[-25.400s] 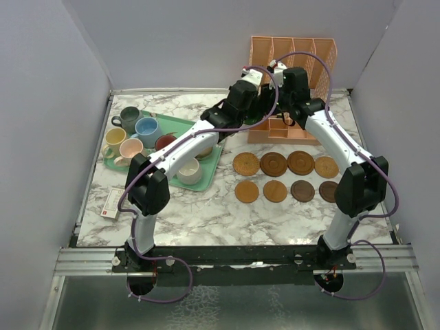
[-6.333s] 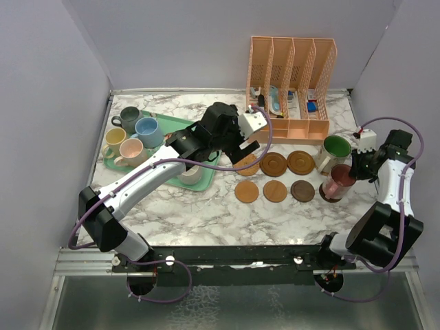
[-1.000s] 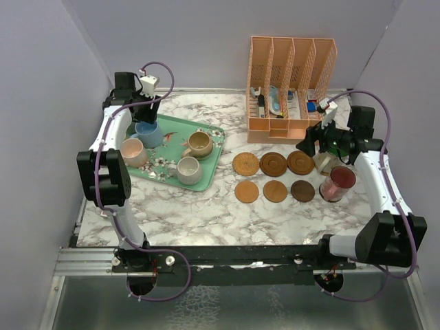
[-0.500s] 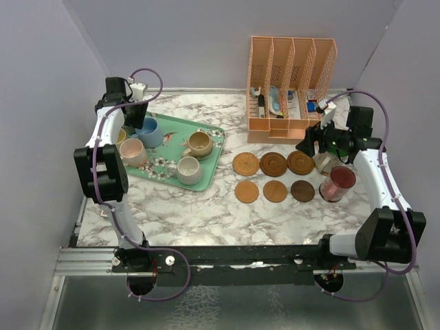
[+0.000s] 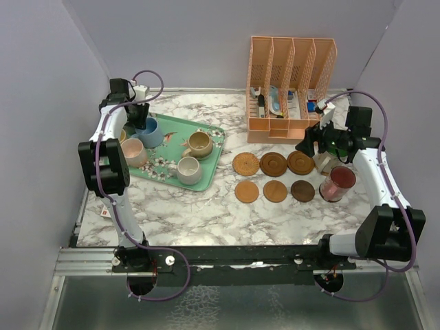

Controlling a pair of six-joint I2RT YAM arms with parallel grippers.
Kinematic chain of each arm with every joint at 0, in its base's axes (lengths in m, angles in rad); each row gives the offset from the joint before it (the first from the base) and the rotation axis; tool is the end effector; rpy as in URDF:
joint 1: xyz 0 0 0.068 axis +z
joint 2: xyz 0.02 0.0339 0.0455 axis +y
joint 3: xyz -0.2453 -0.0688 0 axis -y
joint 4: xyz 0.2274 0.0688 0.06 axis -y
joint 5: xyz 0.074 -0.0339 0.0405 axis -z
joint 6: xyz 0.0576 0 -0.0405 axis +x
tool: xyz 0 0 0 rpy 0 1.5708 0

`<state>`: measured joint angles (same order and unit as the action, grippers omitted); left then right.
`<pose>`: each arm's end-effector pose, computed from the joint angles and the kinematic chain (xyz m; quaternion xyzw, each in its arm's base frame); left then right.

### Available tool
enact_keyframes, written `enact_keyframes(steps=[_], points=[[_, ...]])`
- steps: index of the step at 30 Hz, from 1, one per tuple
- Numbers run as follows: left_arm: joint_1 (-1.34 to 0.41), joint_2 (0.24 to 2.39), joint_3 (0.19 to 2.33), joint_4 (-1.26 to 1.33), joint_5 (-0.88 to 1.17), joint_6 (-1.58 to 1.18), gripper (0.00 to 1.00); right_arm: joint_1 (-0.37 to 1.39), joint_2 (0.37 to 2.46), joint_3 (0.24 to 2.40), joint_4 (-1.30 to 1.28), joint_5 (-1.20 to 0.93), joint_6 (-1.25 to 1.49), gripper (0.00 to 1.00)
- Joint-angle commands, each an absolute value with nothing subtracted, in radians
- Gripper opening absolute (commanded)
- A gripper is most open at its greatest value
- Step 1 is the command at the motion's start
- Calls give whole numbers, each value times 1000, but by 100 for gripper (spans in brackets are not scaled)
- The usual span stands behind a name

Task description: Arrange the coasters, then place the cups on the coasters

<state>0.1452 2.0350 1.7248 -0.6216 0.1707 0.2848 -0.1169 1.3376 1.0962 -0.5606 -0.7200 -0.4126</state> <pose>0.4394 0.0544 0.2156 0.0927 0.9418 -0.0123 0.3230 0.2825 0.0051 0.2717 -0.2585 0.8387 0.2234 0.4242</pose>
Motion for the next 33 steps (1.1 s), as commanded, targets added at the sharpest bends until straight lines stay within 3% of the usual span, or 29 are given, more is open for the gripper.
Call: enact_keyframes(steps=[1, 17, 25, 33], points=[[127, 2067, 1772, -633, 212, 250, 44, -110, 1349, 1114, -563, -736, -423, 68], [38, 2071, 1746, -655, 232, 198, 32, -109, 1356, 1118, -577, -733, -434, 68], [17, 2024, 1721, -732, 238, 197, 32, -109, 1364, 1120, -578, -721, -437, 67], [9, 1947, 1676, -759, 282, 176, 42, -103, 1374, 1121, -580, -714, -441, 67]])
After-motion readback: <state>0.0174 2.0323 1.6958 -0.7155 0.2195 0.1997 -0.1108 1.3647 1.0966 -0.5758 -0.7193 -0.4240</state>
